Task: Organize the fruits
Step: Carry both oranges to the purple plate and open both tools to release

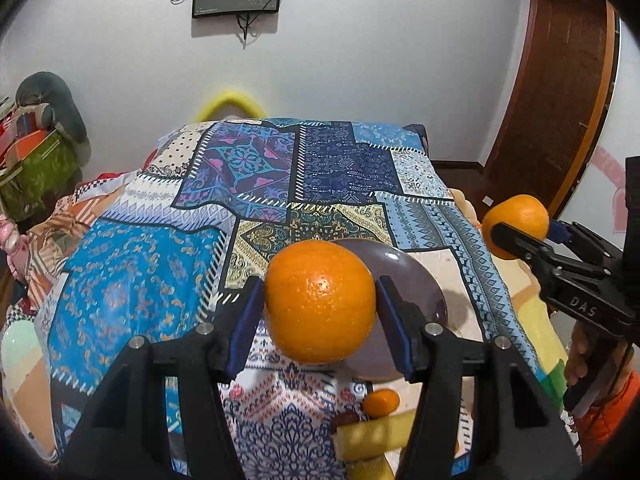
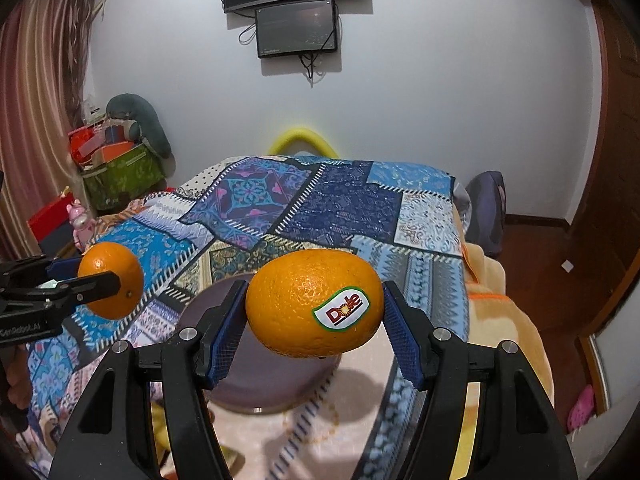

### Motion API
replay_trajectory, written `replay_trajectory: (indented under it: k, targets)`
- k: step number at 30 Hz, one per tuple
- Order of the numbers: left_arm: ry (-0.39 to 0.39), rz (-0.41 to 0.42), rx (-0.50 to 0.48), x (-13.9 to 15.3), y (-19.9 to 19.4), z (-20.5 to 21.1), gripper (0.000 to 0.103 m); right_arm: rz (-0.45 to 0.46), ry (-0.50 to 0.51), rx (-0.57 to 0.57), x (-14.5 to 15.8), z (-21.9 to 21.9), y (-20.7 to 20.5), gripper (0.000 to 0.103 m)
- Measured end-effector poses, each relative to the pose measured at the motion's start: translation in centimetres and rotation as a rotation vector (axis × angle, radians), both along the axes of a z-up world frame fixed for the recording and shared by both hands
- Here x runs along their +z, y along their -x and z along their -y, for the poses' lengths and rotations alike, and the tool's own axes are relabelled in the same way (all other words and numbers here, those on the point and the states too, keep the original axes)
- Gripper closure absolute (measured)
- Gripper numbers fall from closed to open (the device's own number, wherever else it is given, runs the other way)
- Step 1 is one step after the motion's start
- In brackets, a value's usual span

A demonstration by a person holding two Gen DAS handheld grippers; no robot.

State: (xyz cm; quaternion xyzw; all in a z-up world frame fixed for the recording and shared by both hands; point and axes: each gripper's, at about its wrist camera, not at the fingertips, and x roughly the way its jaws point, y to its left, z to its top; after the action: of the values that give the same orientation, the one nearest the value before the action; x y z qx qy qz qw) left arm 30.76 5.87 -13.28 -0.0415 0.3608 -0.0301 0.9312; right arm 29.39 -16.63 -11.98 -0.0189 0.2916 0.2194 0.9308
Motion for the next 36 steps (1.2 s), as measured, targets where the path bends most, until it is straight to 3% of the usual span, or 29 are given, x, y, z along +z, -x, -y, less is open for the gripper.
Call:
replay_trajectory:
  k: [27,36]
  targets:
    - [0.012,-0.178,-0.009,-7.7,-9.2,0.7,0.046,-0.249,0.088,0.086,-8.1,-3.5,-8.3,0.041]
    - [-0.006,-0.199,-0.020,-8.7,-9.8,1.2,0.046,-0.261,0.120,0.094,-9.6,-4.1,-8.7,0.040]
